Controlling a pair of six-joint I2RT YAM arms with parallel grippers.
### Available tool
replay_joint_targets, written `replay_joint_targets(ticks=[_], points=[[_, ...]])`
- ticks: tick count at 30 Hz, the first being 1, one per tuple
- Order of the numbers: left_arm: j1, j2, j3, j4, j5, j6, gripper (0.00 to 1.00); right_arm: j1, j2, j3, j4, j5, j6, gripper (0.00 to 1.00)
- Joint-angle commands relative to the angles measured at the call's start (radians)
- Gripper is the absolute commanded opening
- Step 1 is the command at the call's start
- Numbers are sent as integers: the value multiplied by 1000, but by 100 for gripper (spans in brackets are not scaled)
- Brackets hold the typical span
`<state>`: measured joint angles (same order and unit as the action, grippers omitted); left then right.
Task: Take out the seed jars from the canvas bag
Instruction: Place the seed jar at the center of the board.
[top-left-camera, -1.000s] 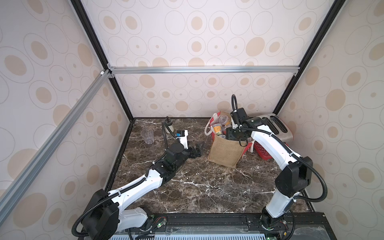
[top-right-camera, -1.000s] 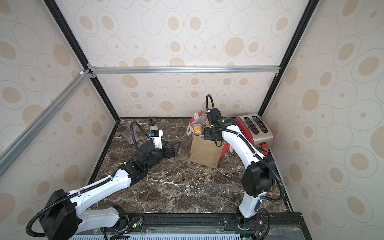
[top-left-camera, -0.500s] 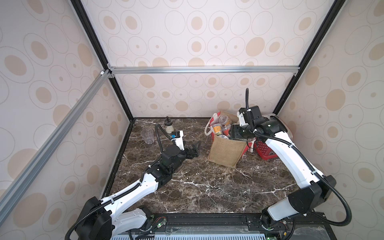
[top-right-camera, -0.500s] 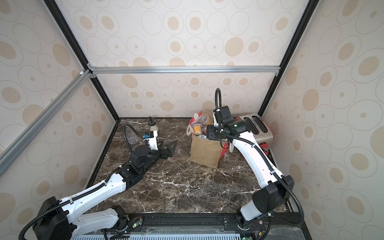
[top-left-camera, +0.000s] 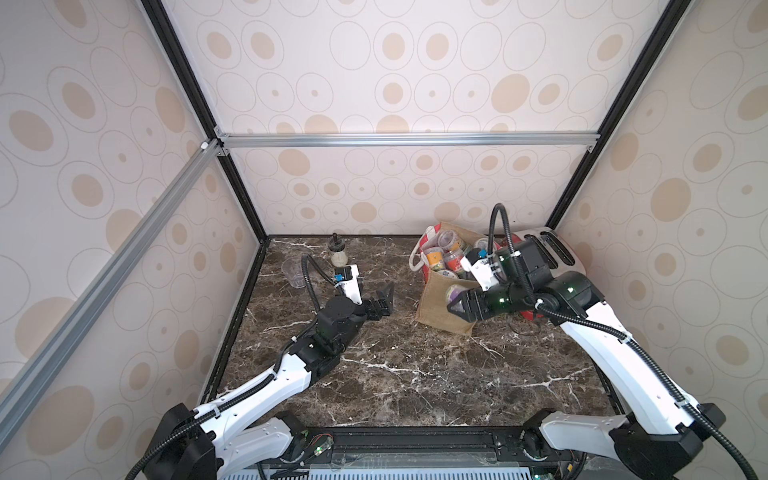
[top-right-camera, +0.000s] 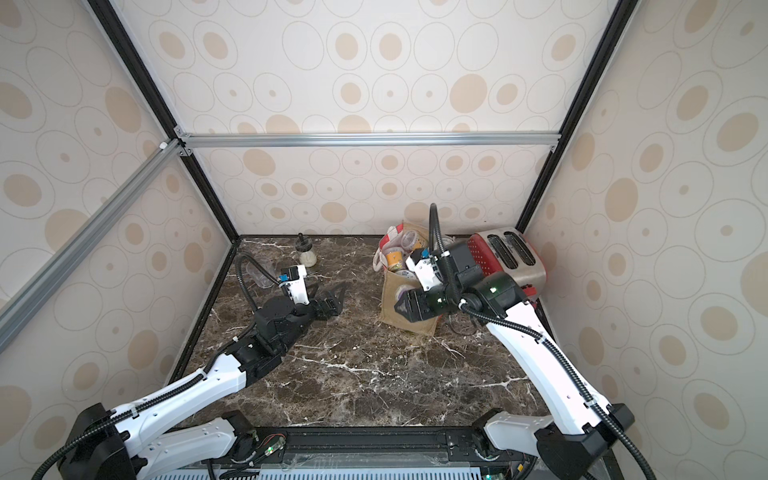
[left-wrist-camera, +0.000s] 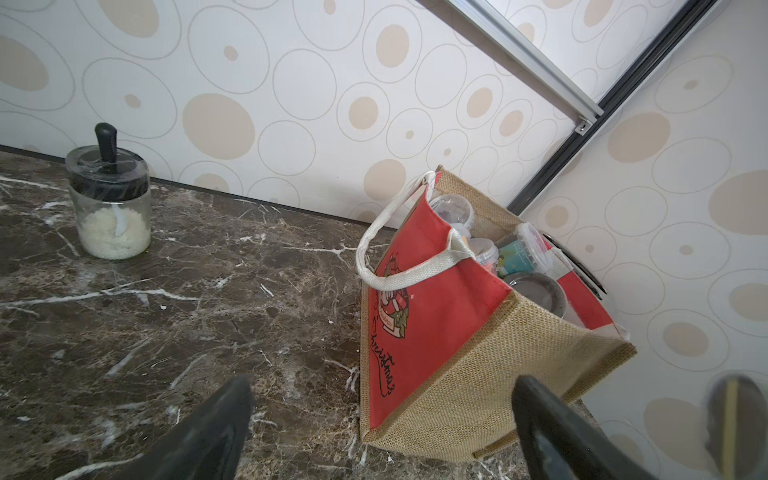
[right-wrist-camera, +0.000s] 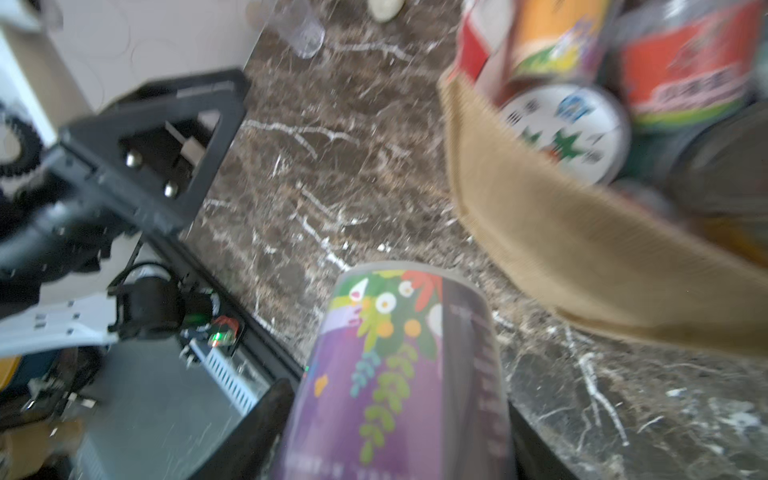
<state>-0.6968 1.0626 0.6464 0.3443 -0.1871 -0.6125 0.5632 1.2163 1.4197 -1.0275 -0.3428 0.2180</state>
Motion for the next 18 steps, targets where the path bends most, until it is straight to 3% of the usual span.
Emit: replay_joint_targets(ticks=[1,10,18], points=[[-8,-22,-7,33,-29,12,98,63,-29,-112,-61,-51,25,62],[-8,-38,-38,36,-34,14,98,78,63,-338,-160,241,118,61],[-8,-74,-58,0,-52,24,98,80,201,-393,-98,245,117,62]])
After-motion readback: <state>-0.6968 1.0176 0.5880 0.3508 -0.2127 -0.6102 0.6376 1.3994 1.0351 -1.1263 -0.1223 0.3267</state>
